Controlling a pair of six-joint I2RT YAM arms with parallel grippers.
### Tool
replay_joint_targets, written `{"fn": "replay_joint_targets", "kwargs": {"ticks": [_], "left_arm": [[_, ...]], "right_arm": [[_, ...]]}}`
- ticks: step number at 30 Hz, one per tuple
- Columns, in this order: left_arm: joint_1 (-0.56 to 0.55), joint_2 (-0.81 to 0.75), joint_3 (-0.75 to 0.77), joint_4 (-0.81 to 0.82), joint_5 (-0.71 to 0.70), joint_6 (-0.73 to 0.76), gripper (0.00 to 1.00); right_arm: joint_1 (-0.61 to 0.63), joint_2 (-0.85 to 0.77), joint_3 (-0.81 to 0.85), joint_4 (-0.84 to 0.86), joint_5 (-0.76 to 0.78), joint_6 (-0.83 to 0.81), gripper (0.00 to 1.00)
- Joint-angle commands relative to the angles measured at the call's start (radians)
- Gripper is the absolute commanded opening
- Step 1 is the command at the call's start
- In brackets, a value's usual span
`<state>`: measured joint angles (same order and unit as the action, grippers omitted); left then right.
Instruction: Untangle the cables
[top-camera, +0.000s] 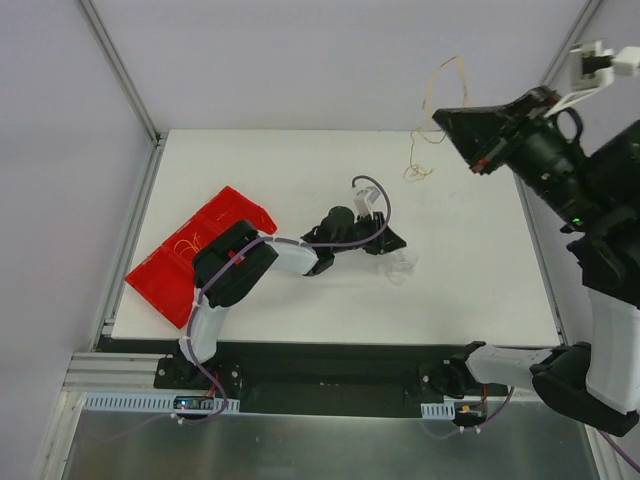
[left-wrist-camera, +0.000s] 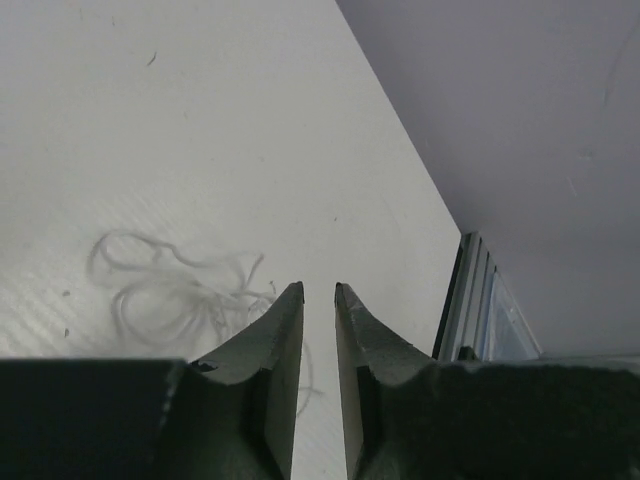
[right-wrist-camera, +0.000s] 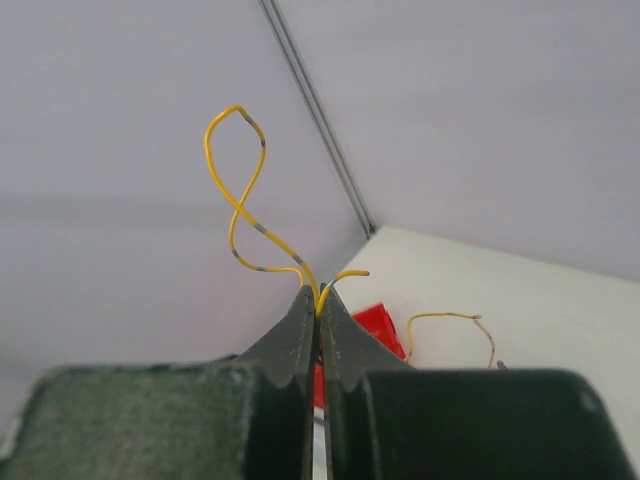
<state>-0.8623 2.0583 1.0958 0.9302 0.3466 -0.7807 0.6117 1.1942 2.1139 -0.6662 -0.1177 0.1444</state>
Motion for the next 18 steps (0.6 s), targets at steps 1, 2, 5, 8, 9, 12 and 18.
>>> {"fn": "replay_joint_targets", "kwargs": {"ticks": [1, 2, 5, 8, 9, 12, 18], "left_arm": [[0.025, 0.037, 0.134, -0.077, -0.023, -0.083, 0.14], [0.031, 0.037, 0.154, -0.146, -0.023, -0.086, 0.14], [0.060, -0.045, 0.126, -0.232, -0.026, -0.028, 0.24], [0.080, -0.228, -0.006, -0.321, -0.086, 0.093, 0.32], [0.094, -0.283, -0.045, -0.338, -0.086, 0.110, 0.37], [0.126, -0.475, -0.176, -0.361, -0.044, 0.129, 0.52], [0.134, -0.880, -0.286, -0.696, -0.082, 0.254, 0.74]], "right_arm": [[-0.006, 0.019, 0.185, 0.002, 0.053, -0.031, 0.01], [-0.004, 0.013, 0.176, 0.019, 0.068, -0.034, 0.00], [-0.006, -0.007, 0.111, 0.046, 0.085, -0.046, 0.00], [-0.006, -0.054, -0.035, 0.095, 0.073, -0.051, 0.00], [-0.006, -0.068, -0.086, 0.108, 0.069, -0.051, 0.00], [-0.004, -0.125, -0.233, 0.152, 0.062, -0.034, 0.00], [0.014, -0.163, -0.500, 0.233, -0.057, 0.075, 0.01]]}}
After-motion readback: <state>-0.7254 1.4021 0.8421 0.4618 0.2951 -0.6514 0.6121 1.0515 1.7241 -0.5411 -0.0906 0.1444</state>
